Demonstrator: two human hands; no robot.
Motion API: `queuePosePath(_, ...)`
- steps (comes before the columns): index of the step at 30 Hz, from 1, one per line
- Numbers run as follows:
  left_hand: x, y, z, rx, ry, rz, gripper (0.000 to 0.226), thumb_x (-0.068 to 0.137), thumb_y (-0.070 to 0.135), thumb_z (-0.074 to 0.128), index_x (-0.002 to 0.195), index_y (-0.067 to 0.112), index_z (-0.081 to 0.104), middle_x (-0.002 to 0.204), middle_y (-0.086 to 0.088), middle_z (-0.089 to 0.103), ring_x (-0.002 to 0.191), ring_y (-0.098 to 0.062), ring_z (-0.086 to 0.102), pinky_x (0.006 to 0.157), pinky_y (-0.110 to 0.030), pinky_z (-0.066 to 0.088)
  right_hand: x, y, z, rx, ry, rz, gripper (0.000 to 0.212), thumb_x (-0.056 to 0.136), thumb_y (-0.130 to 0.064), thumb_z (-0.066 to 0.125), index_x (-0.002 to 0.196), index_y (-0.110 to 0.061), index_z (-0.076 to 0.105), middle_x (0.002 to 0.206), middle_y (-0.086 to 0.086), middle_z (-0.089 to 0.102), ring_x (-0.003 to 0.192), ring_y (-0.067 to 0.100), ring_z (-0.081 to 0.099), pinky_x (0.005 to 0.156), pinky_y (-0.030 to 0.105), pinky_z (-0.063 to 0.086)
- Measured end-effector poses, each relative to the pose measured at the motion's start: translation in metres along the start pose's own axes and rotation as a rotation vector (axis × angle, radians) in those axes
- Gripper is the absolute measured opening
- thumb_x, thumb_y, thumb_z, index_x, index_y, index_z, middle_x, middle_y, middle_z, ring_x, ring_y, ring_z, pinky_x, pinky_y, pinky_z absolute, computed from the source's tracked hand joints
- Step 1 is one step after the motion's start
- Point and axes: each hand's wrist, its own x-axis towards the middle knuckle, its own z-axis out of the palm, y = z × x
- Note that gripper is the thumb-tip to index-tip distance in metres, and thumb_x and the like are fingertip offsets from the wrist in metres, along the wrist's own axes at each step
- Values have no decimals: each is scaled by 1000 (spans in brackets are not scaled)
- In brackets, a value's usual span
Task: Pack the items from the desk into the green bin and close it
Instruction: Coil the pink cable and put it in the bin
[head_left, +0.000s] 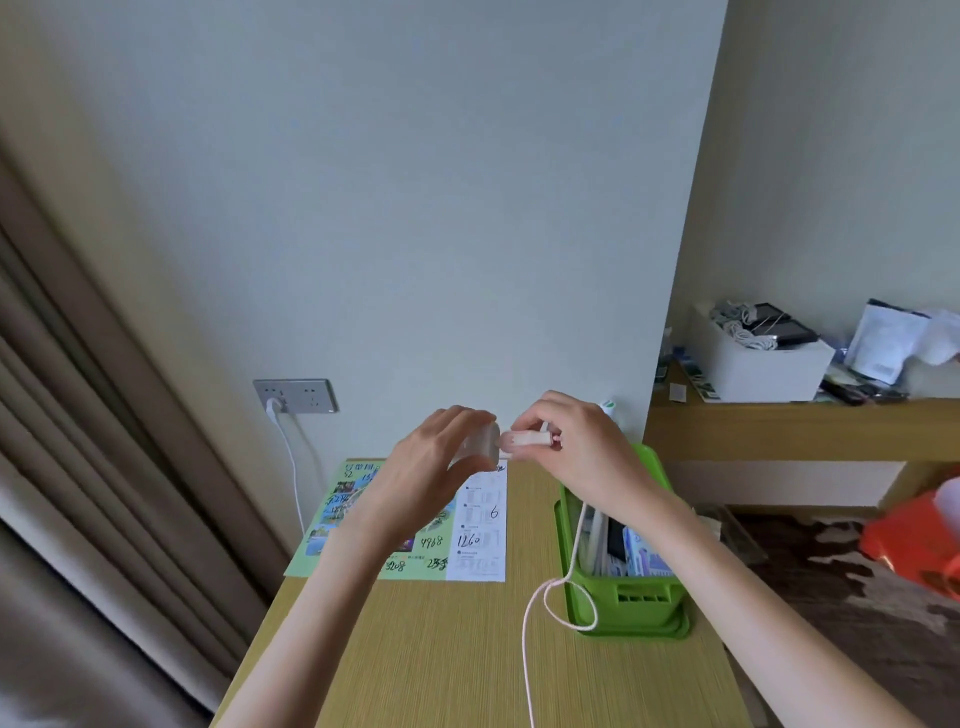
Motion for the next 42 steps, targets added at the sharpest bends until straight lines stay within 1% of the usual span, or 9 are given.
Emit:
queuePosePath(14, 25, 36, -20, 98, -9, 161, 31, 95, 25, 58, 123, 12, 54, 118, 2, 57, 105, -22, 49, 79, -42, 48, -9, -6, -24, 39, 126, -49, 18, 78, -21, 79, 92, -16, 69, 86, -12, 60, 78, 8, 59, 69, 31, 48)
queuePosePath(19, 32, 31, -40, 101, 45, 151, 33, 94, 29, 57, 123, 14, 53, 118, 1, 57, 105, -23, 52, 77, -45, 50, -4, -5, -23, 296, 63, 90, 35, 77, -20, 80, 106, -18, 60, 75, -11, 64, 62, 4, 53, 61, 20, 43)
queuePosePath(21, 32, 21, -50, 90, 98, 120, 33, 95, 29, 56, 124, 14, 52, 118, 0, 57, 105, -23, 54, 79, -45, 49, -6, 2, -23, 455, 31, 137, 24, 83, -16, 73, 105, -14, 63, 69, -3, 62, 56, 5, 54, 57, 21, 45)
queuePosePath(25, 26, -2, -67, 18, 209, 33, 31, 97, 22, 54, 124, 7, 51, 114, -4, 58, 99, -25, 57, 81, -40, 47, -21, 26, -22, 698, 37, 275, 21, 94, -21, 59, 94, -4, 70, 66, 3, 57, 67, 16, 54, 77, 34, 49)
queuePosePath(28, 22, -12, -65, -67, 253, -79, 30, 98, 20, 52, 123, 4, 51, 110, -5, 60, 94, -23, 57, 77, -31, 44, -25, 31, -16, 781, 84, 359, 24, 96, -20, 54, 98, -3, 70, 65, 5, 51, 68, 19, 51, 86, 42, 49)
queuePosePath(30, 18, -11, -56, -177, 194, -207, 32, 99, 23, 48, 128, 9, 48, 109, -2, 62, 92, -23, 60, 75, -25, 44, -23, 26, -12, 814, 99, 352, 25, 97, -20, 52, 99, -3, 70, 63, 6, 48, 63, 19, 48, 73, 36, 50)
queuePosePath(33, 15, -1, -40, -518, 99, -378, 30, 103, 20, 40, 133, 16, 44, 104, -7, 67, 84, -31, 67, 69, -39, 52, -12, 10, -5, 821, 91, 302, 25, 100, -16, 48, 96, -1, 68, 60, 3, 44, 51, 15, 40, 51, 26, 41)
queuePosePath(37, 13, 14, -18, -808, 85, -520, 29, 103, 19, 28, 120, 21, 52, 96, -5, 73, 72, -21, 67, 59, -30, 49, 2, -10, 2, 763, 53, 251, 28, 102, -19, 46, 90, -3, 67, 57, 3, 43, 43, 13, 32, 42, 26, 28)
queuePosePath(42, 21, 15, -18, -1138, 88, -717, 36, 95, 38, 49, 109, 8, 65, 70, -7, 63, 58, -19, 57, 54, -27, 44, 5, -15, 9, 785, -94, 340, 32, 100, -24, 49, 77, -8, 64, 52, 2, 43, 41, 13, 29, 41, 25, 21)
